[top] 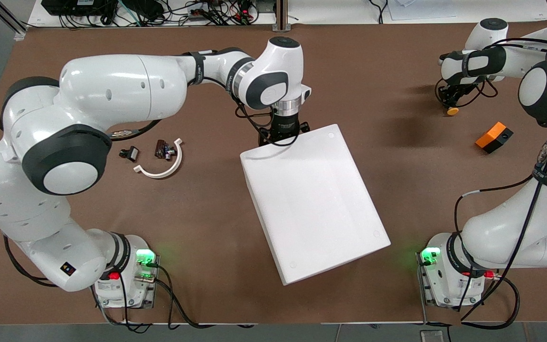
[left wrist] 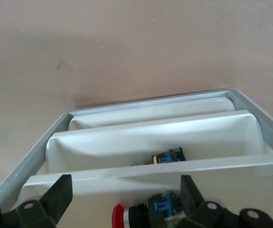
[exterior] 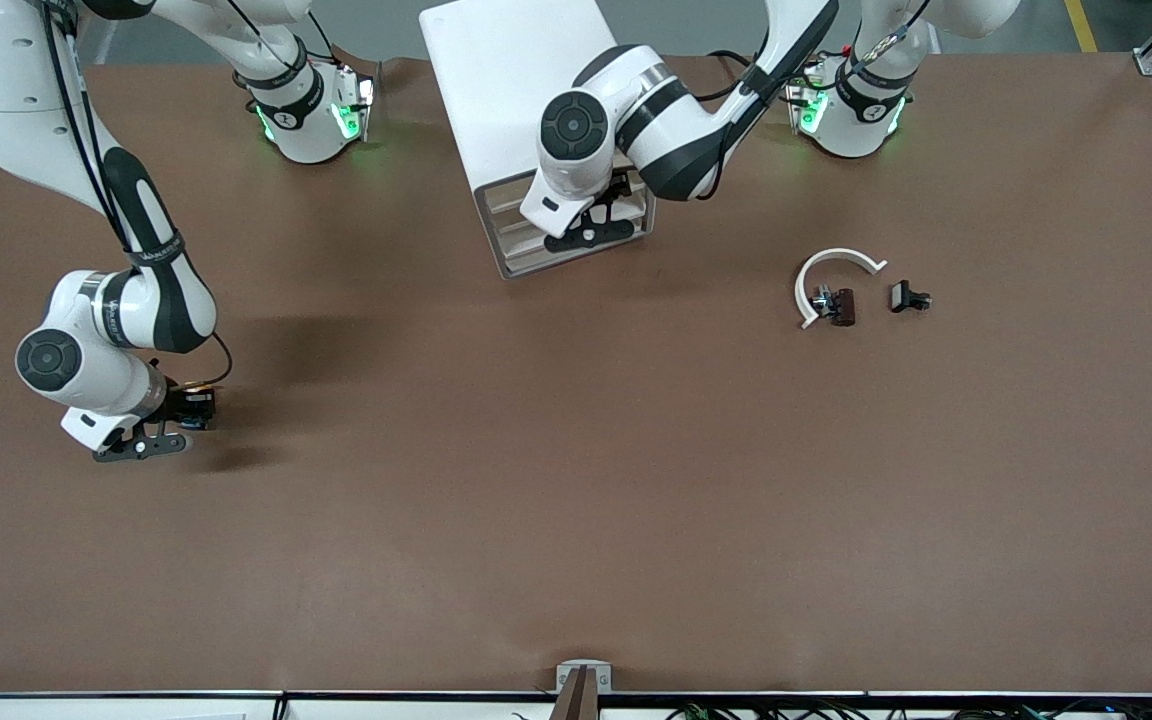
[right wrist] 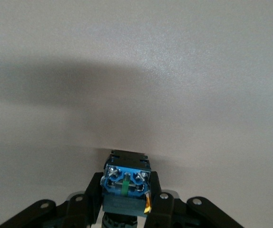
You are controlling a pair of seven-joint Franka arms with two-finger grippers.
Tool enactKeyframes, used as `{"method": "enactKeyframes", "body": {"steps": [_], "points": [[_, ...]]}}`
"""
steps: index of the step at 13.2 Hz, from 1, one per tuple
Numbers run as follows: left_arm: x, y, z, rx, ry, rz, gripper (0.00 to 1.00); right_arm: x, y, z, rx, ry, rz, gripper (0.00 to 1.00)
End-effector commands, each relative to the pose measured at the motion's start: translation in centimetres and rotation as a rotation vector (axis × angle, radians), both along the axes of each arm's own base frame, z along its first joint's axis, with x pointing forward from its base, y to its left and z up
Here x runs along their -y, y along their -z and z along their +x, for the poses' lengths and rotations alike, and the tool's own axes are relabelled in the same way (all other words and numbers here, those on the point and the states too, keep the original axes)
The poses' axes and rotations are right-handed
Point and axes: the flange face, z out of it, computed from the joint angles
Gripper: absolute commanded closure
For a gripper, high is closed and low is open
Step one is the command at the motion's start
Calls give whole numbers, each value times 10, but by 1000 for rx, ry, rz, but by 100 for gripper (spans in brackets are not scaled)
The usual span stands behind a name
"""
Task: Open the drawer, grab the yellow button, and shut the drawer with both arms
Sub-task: 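Push the drawer shut with the left gripper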
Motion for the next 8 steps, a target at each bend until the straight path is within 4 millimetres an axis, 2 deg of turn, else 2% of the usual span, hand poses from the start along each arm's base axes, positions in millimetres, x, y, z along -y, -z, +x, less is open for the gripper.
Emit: {"method": "enactKeyframes", "body": {"steps": [1,2,3,6,8], "points": [[-4,0,1,-11,-10,17,0,3,-1,0,6,-6,0,53],[-8,-3,13,2,-20,9,0,2,-1,1,6,-7,0,35],[-24,-9,44,21,-65,0,0,3,-2,2,9,-6,-1,1],[-76,-34,125,156,-125,23,0,1,-17,7,28,-9,-3,0],[-121,-50,175,236,-164,44,0,-2,-43,10,42,-9,-5,0]]}}
